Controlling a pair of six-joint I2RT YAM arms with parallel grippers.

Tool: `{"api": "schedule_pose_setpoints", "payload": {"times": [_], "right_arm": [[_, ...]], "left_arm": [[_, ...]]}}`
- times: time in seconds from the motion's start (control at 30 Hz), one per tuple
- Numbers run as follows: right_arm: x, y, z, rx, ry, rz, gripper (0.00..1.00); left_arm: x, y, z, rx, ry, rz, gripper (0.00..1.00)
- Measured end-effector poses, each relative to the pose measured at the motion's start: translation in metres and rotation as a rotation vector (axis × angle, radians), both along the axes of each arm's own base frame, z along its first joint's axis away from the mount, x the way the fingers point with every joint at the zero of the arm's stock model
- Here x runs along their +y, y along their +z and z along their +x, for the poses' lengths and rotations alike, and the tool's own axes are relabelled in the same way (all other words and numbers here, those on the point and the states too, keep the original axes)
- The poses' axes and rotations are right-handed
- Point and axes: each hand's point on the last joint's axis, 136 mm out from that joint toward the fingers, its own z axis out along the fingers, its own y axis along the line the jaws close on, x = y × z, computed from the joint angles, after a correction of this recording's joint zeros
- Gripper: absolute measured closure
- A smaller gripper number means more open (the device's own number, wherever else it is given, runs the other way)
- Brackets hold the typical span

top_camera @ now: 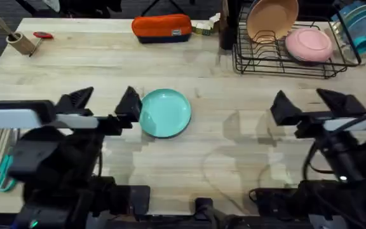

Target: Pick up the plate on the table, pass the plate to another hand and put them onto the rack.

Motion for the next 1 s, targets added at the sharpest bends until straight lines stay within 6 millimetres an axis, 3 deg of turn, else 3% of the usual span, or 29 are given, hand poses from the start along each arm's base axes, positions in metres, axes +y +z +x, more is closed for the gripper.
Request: {"api": "schedule_pose_setpoints", "payload": {"times": [0.13,0.3,0.53,0.7,1.0], "right_arm": [[0.0,0.028,-0.004,0.014,0.0,0.0,0.007],[0.0,0.061,-0.001,0.052,0.0,0.0,0.007],[0.001,0.099,0.019,0.128,0.006,0.003,0.007],[0.003,0.12,0.037,0.197,0.02,0.007,0.007],[0.004,0.124,0.059,0.335,0.021,0.022,0.007]], "left_arm": [[-0.001,0.035,-0.01,-0.039,-0.003,-0.011,0.007],[-0.002,0.062,-0.016,-0.022,-0.009,-0.019,0.007],[-0.004,0.093,-0.005,0.076,-0.016,-0.021,0.007],[-0.004,0.1,0.005,0.205,-0.019,-0.023,0.007],[-0.005,0.088,0.017,0.477,-0.022,-0.028,0.008]]}}
